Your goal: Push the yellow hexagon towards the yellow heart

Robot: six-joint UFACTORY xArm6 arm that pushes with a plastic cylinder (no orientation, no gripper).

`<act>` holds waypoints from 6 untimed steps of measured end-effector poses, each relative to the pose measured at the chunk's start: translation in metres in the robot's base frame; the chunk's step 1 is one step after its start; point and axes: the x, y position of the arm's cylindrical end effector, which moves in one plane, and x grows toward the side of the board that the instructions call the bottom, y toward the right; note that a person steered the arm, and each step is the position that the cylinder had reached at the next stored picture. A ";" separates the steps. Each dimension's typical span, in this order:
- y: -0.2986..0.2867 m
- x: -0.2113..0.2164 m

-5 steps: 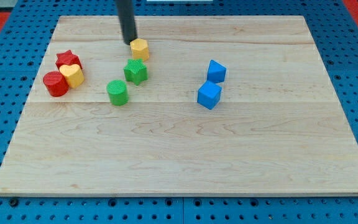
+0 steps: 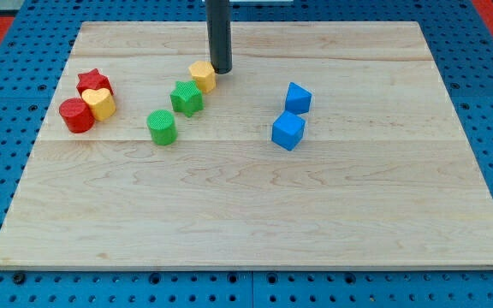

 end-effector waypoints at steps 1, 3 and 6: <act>0.000 0.018; -0.075 0.025; -0.075 0.044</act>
